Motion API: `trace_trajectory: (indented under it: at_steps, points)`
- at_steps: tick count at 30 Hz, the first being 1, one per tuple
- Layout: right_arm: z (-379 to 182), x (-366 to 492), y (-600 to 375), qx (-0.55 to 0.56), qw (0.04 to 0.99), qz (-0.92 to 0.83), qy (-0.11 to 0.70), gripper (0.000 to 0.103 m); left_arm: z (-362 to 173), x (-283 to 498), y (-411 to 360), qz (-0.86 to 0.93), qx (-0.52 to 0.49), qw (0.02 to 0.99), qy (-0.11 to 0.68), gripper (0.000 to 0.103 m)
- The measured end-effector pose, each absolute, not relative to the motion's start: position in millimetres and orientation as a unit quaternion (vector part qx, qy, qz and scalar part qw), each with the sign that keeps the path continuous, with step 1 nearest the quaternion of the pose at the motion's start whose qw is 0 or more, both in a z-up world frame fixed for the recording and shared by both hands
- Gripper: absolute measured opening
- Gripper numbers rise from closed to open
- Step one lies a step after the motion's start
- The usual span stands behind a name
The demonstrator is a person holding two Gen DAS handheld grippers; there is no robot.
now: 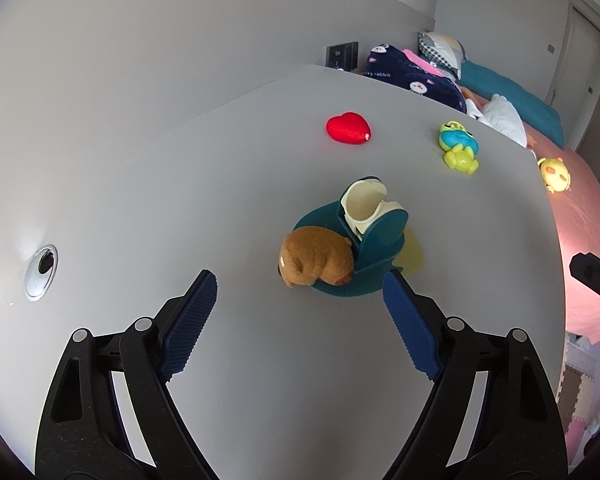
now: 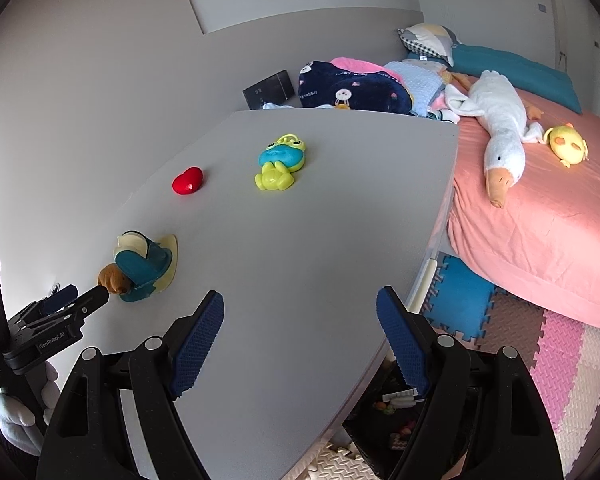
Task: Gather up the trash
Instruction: 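Return to the desk and grasp the brown plush toy with the left gripper, then grasp the blue-green frog toy with the right gripper while the left gripper holds the brown toy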
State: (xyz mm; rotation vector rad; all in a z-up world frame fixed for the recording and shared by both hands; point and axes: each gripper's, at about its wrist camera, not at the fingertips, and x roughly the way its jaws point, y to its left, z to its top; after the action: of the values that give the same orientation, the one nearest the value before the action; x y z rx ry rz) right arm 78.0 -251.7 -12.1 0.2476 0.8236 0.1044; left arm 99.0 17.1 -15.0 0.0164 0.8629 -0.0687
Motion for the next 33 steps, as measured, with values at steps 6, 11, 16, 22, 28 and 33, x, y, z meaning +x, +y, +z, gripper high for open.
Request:
trace_trajectory:
  at_steps: [6,11,16,22,28,33]
  points:
    - [-16,88,-250,0.119,0.906,0.049,0.403,0.079,-24,117,18,-0.03,0.017,0.904,0.427,0.081]
    - [-18,100,-248,0.119,0.906,0.049,0.404,0.079,-30,131,20,-0.029,0.023,0.901,0.433,0.075]
    - [-18,117,-243,0.117,0.906,0.052,0.403,0.079,-39,145,24,-0.04,0.022,0.893,0.447,0.047]
    - [-16,143,-234,0.112,0.908,0.058,0.4,0.079,-35,156,36,-0.028,0.019,0.899,0.436,0.046]
    - [-20,170,-225,0.108,0.907,0.06,0.402,0.079,-29,171,51,-0.017,0.012,0.903,0.429,0.046]
    - [-26,192,-220,0.106,0.906,0.062,0.406,0.079,-29,183,60,-0.01,0.012,0.903,0.43,0.046]
